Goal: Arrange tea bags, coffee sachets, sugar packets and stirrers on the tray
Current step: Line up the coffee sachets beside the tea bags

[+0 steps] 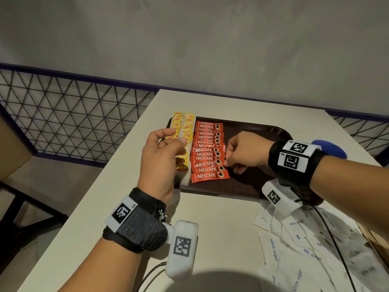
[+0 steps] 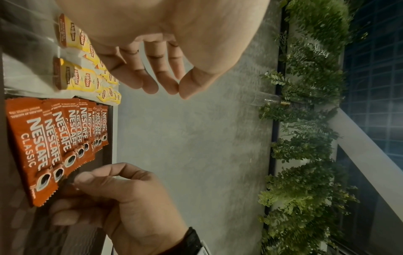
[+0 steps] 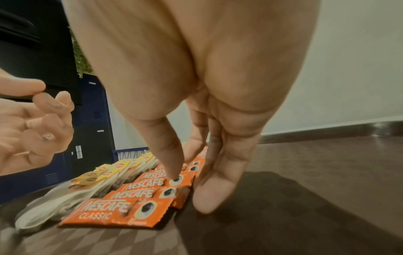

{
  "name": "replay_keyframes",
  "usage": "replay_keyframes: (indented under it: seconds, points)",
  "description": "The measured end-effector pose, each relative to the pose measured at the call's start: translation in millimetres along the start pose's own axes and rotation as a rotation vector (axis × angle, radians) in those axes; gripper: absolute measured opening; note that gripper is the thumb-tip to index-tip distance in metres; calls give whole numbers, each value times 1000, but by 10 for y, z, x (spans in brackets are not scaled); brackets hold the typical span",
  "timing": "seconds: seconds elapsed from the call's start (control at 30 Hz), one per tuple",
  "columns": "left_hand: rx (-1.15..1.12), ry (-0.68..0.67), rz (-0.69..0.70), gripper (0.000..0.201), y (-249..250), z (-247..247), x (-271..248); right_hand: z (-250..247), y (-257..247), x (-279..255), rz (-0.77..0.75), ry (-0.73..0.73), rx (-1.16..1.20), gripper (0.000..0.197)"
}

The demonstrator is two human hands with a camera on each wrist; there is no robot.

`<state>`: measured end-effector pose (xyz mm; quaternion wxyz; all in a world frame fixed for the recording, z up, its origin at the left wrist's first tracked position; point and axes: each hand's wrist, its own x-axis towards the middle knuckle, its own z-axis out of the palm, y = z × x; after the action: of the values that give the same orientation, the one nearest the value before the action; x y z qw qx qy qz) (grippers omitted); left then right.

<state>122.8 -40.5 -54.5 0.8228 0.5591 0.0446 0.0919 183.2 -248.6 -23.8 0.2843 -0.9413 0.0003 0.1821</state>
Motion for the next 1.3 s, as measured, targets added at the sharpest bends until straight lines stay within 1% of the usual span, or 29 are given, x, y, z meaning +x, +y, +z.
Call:
replay_keyframes:
  seconds: [0.27, 0.43, 0.6, 0.67, 0.77, 0.8, 0.87, 0.93, 1.0, 1.1, 1.17, 1.23, 1.3]
  points:
    - [-1, -2, -2, 19, -19, -1, 5, 26, 25, -70, 13, -54, 70, 5]
    - [-6, -4, -4, 19, -14, -3, 5, 32, 37, -103, 17, -77, 88, 11]
    - [-12, -9, -9, 20, -9, 2, 1, 24, 35, -136, 24, -104, 69, 12]
    - [-12, -8, -8, 20, -7, 2, -2, 28, 26, -155, 20, -113, 28, 10]
    - [-12, -5, -5, 20, -2, 6, -3, 1, -8, -148, -13, -88, -54, 9]
    - [-14, -4, -4, 20, -1, 7, -4, -7, -29, -138, -51, -76, -104, 8]
    - [-15, -4, -2, 20, 0, 7, -3, 2, -100, -132, -179, -64, -249, 7]
    - [-12, -5, 0, 20, 0, 7, -2, 84, -201, -148, -296, -88, -363, 7]
    - [-9, -3, 3, 20, 3, 4, -1, 197, -282, -132, -359, -103, -420, 10]
    - [-13, 0, 3, 21, 4, 4, -1, 289, -354, -56, -380, -55, -497, 29]
    - [-13, 0, -1, 21, -1, 3, 1, 296, -387, -5, -357, -66, -521, 41]
    - [-12, -1, -3, 21, -2, 3, 1, 304, -399, 28, -336, -87, -541, 44]
    - [-16, 2, -1, 21, -3, 4, 6, 319, -395, 49, -321, -107, -539, 41]
